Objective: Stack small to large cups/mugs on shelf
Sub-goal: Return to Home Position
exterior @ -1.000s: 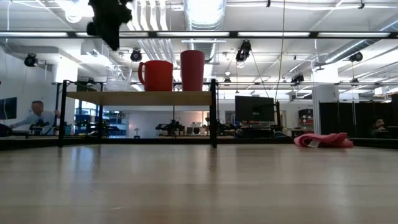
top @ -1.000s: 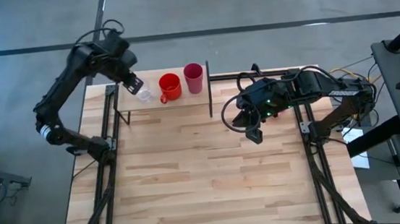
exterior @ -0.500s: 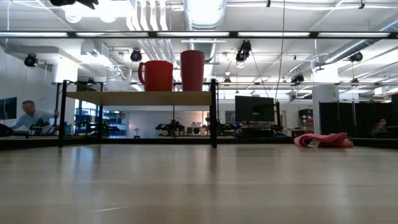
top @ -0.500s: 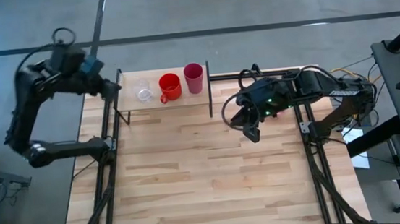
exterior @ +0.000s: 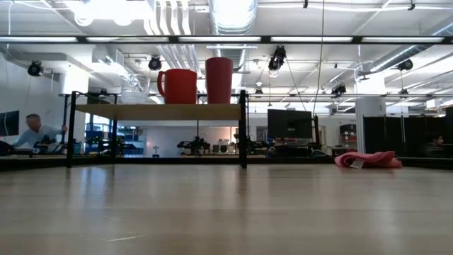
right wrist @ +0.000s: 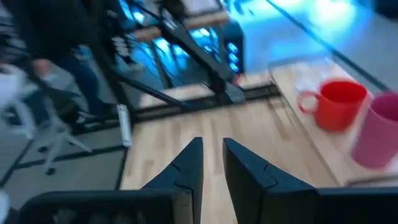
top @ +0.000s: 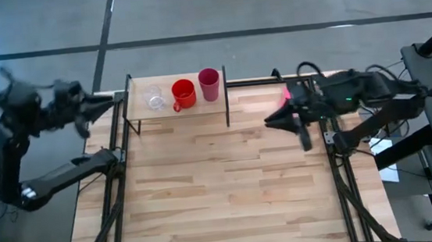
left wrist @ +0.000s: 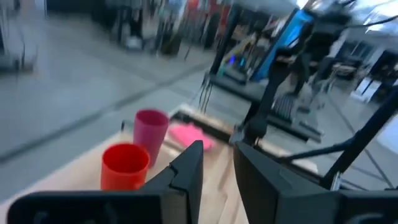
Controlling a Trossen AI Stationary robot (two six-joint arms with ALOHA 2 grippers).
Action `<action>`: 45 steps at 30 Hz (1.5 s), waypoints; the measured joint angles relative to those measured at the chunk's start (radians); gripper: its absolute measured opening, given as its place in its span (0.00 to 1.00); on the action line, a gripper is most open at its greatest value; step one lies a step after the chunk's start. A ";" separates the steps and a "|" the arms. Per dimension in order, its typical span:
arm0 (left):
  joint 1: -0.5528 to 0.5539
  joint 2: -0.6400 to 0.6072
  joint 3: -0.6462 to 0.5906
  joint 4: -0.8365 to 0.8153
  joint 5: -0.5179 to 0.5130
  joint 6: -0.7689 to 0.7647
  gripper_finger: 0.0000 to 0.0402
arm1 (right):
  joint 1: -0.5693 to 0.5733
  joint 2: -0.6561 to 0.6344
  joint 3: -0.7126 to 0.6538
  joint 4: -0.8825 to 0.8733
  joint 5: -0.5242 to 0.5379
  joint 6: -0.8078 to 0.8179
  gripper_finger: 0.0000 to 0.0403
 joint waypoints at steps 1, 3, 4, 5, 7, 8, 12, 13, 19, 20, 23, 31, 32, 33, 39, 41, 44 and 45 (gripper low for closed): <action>0.000 -0.036 -0.040 0.029 0.001 -0.001 0.19 | 0.011 -0.025 -0.024 0.027 -0.006 -0.016 0.14; 0.000 -0.101 -0.120 0.093 0.003 -0.010 0.19 | 0.029 -0.075 -0.083 0.102 -0.010 -0.040 0.14; 0.000 -0.127 -0.167 0.114 0.001 -0.024 0.19 | 0.037 -0.101 -0.121 0.149 -0.011 -0.046 0.14; 0.000 -0.152 -0.213 0.132 0.000 -0.031 0.19 | 0.043 -0.123 -0.162 0.196 -0.010 -0.048 0.14; 0.000 -0.205 -0.303 0.191 0.001 -0.065 0.19 | 0.047 -0.165 -0.250 0.278 -0.010 -0.048 0.14; 0.000 -0.230 -0.347 0.230 0.005 -0.086 0.19 | 0.047 -0.181 -0.300 0.320 -0.010 -0.048 0.14; 0.000 -0.306 -0.501 0.399 0.015 -0.136 0.19 | 0.026 -0.207 -0.464 0.523 -0.011 -0.071 0.14; 0.000 -0.319 -0.531 0.438 0.016 -0.145 0.19 | 0.012 -0.203 -0.491 0.570 -0.011 -0.089 0.14; 0.000 -0.346 -0.586 0.583 0.024 -0.183 0.19 | -0.122 -0.161 -0.567 0.656 -0.011 -0.145 0.14; 0.000 -0.346 -0.585 0.579 0.026 -0.184 0.19 | -0.156 -0.161 -0.573 0.656 -0.012 -0.144 0.14; 0.000 -0.346 -0.577 0.584 0.044 -0.184 0.19 | -0.271 -0.176 -0.593 0.658 -0.069 -0.142 0.14; 0.000 -0.385 -0.616 0.533 0.078 -0.128 0.19 | -0.443 -0.312 -0.674 0.660 -0.292 -0.069 0.14; 0.000 -0.400 -0.628 0.517 0.079 -0.130 0.19 | -0.441 -0.337 -0.693 0.661 -0.293 -0.067 0.14; 0.000 -0.420 -0.640 0.494 0.077 -0.130 0.19 | -0.436 -0.363 -0.713 0.668 -0.295 -0.058 0.14; 0.001 -0.583 -0.734 0.458 0.009 -0.163 0.19 | -0.384 -0.494 -0.904 0.873 -0.285 -0.023 0.14; 0.000 -0.632 -0.767 0.458 -0.018 -0.181 0.19 | -0.370 -0.521 -0.977 0.959 -0.248 -0.008 0.14; 0.002 -0.629 -0.804 0.410 -0.026 -0.184 0.19 | -0.363 -0.544 -1.064 1.021 -0.201 0.039 0.14; 0.002 -0.615 -0.811 0.433 -0.031 -0.177 0.19 | -0.363 -0.547 -1.089 1.021 -0.194 0.058 0.14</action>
